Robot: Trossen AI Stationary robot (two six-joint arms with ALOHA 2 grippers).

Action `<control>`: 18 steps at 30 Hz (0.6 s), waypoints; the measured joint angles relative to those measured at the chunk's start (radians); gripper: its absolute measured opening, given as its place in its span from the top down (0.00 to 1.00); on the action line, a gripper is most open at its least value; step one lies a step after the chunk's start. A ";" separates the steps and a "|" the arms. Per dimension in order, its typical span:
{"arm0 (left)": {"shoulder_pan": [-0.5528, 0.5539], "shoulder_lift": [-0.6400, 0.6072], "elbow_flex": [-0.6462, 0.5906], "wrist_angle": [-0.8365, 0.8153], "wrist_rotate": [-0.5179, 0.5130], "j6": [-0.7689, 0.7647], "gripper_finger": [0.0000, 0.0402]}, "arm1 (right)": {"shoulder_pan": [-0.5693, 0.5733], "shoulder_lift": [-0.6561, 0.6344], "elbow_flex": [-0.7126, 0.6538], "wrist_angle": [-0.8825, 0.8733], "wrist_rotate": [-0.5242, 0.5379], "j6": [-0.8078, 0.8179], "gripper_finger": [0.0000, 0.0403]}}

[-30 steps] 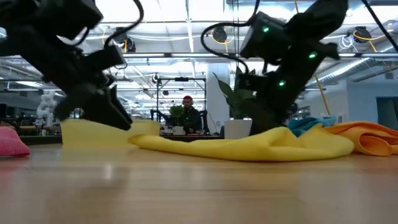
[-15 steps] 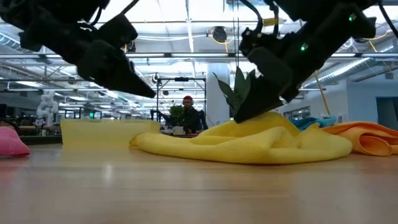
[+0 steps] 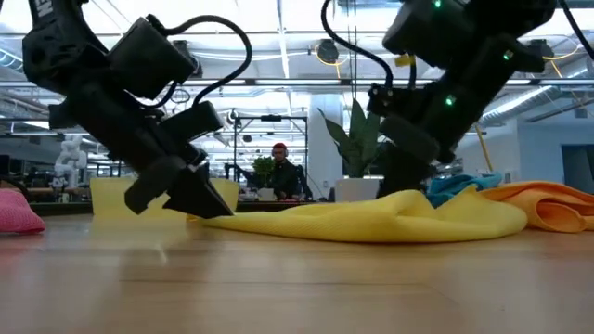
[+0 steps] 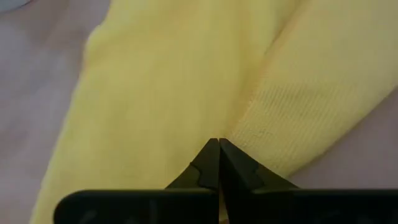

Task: Fold microfiber towels
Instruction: Fold the yellow microfiber cloth

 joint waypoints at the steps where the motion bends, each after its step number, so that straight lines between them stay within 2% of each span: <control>1: -0.002 -0.026 -0.001 -0.062 -0.046 -0.002 0.96 | 0.000 0.001 -0.008 0.006 0.018 0.006 1.00; 5: -0.004 -0.135 -0.007 -0.242 -0.181 0.014 0.98 | 0.002 0.001 -0.016 0.011 0.075 -0.004 1.00; 9: 0.004 -0.261 -0.004 -0.264 -0.192 0.040 0.98 | 0.002 -0.013 -0.016 0.075 0.072 -0.037 0.97; 13: 0.001 -0.327 -0.004 -0.186 -0.089 0.046 0.96 | 0.010 -0.044 -0.016 0.088 0.037 -0.051 0.89; 18: -0.022 -0.271 -0.004 0.031 0.110 0.098 0.99 | 0.023 -0.080 -0.016 0.147 -0.151 -0.069 0.76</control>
